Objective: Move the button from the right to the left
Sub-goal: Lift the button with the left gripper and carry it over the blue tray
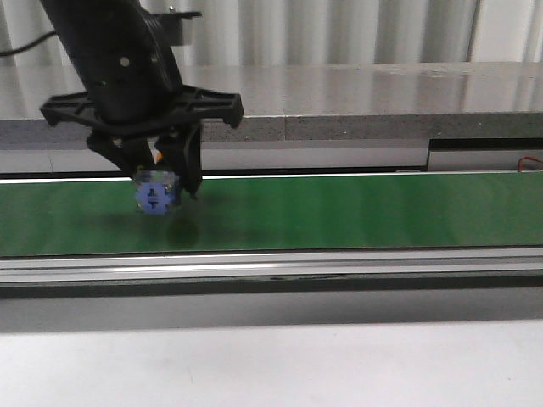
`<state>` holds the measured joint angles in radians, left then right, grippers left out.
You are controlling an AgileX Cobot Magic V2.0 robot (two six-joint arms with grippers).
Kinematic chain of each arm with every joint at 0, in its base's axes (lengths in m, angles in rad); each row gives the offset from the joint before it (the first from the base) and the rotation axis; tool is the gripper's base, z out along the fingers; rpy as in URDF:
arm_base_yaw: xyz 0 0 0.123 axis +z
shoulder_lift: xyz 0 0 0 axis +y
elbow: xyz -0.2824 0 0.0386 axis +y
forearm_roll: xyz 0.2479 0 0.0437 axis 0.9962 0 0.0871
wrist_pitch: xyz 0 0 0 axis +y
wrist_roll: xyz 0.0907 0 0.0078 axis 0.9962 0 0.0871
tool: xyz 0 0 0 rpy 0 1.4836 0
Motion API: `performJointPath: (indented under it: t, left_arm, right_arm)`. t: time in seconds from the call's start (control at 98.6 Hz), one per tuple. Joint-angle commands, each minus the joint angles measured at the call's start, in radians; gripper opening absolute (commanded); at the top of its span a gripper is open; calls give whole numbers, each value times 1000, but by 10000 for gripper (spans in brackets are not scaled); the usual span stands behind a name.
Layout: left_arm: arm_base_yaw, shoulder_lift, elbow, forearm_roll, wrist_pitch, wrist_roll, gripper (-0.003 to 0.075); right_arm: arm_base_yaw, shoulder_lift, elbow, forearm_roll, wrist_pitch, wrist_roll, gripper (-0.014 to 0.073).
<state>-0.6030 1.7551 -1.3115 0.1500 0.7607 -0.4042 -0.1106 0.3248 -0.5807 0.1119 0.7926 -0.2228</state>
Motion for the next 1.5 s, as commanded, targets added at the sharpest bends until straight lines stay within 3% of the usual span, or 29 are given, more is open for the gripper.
performJointPath:
  t: [0.0, 0.233, 0.416, 0.791, 0.994, 1.207, 1.491]
  left_arm:
    - [32, -113, -25, 50, 21, -11, -20]
    - [172, -296, 10, 64, 103, 148, -20]
    - [365, -394, 107, 3, 101, 284, -20]
    - [759, -392, 186, -64, -6, 664, -20]
    - [928, -329, 186, -274, -60, 950, -20]
    - [984, -213, 172, -284, -126, 985, -20]
    - [993, -21, 65, -270, -115, 995, -20]
  right_arm:
    - [-1, 7, -24, -5, -64, -7, -67]
    - [-1, 7, -24, -5, -64, -7, -67]
    - [-1, 7, -24, -5, -64, -7, -67]
    - [-1, 7, -24, -5, -64, -7, -67]
    - [-1, 7, -24, -5, -64, -7, -67]
    - [-1, 7, -24, -4, -64, -7, -67]
    - [-1, 7, -24, -4, -64, -7, -67]
